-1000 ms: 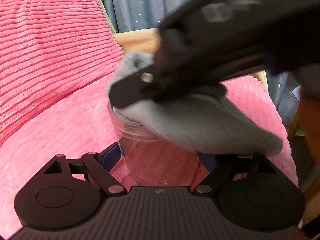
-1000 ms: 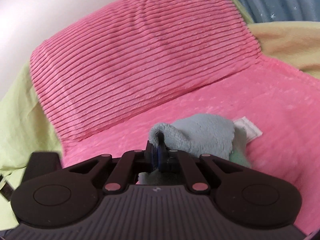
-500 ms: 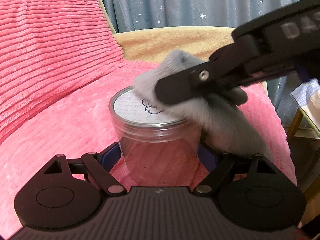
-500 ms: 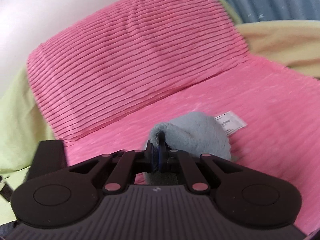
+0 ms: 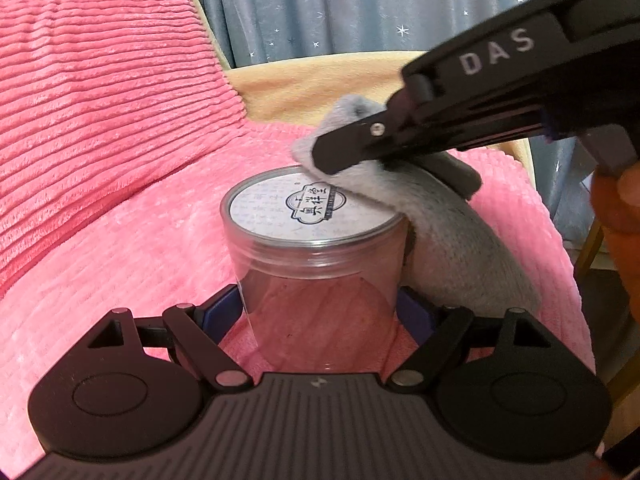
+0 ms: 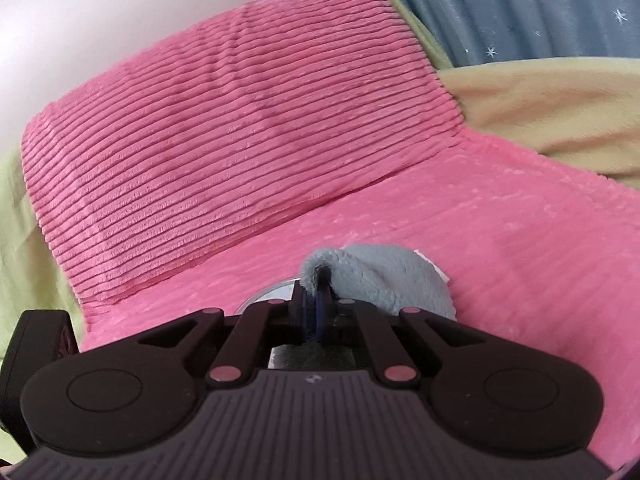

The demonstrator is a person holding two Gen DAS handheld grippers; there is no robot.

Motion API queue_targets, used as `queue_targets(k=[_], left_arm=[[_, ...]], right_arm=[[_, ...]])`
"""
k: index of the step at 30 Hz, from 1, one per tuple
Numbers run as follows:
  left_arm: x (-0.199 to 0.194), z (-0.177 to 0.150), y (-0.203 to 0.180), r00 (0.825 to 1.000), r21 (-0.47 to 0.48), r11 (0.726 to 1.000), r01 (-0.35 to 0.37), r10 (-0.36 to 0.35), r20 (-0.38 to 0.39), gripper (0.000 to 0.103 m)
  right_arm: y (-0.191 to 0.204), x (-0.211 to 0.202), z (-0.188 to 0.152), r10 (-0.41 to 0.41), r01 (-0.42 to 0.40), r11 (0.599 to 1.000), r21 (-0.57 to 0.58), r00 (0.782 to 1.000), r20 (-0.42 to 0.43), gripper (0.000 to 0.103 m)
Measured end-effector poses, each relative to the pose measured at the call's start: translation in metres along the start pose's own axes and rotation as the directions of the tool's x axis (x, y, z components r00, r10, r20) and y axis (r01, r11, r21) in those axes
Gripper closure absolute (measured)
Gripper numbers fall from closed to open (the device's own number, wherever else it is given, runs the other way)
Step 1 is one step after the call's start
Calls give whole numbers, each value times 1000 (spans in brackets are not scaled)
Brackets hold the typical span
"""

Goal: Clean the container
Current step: 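Hold the jar with the left gripper while the right gripper wipes its lid with the cloth, then rotate the held jar with the left gripper to face its bottom upward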

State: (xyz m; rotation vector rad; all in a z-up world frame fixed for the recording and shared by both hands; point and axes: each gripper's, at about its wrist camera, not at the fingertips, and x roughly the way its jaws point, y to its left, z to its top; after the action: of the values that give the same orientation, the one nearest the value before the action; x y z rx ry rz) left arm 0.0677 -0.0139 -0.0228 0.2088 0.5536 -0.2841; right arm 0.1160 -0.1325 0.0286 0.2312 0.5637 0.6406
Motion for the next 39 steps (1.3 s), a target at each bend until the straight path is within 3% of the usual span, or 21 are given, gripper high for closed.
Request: queue_targets(k=[5, 10, 18, 35, 39], left_arm=[[-17, 1, -4, 999, 26, 999, -19, 20, -27, 19], [-18, 6, 16, 999, 39, 999, -33, 34, -39, 19], [-22, 14, 22, 999, 63, 997, -32, 34, -20, 19], [7, 12, 24, 997, 43, 996, -75, 74, 24, 16], [12, 10, 23, 998, 45, 997, -63, 63, 11, 17]], right_arm=[[6, -5, -2, 32, -32, 999, -3, 999, -4, 101], [1, -5, -2, 30, -29, 999, 22, 1000, -8, 101], [-11, -12, 1, -33, 32, 998, 46, 999, 25, 100], [-29, -12, 3, -87, 83, 991, 103, 996, 36, 100], [-34, -18, 7, -105, 95, 989, 113, 991, 84, 100]])
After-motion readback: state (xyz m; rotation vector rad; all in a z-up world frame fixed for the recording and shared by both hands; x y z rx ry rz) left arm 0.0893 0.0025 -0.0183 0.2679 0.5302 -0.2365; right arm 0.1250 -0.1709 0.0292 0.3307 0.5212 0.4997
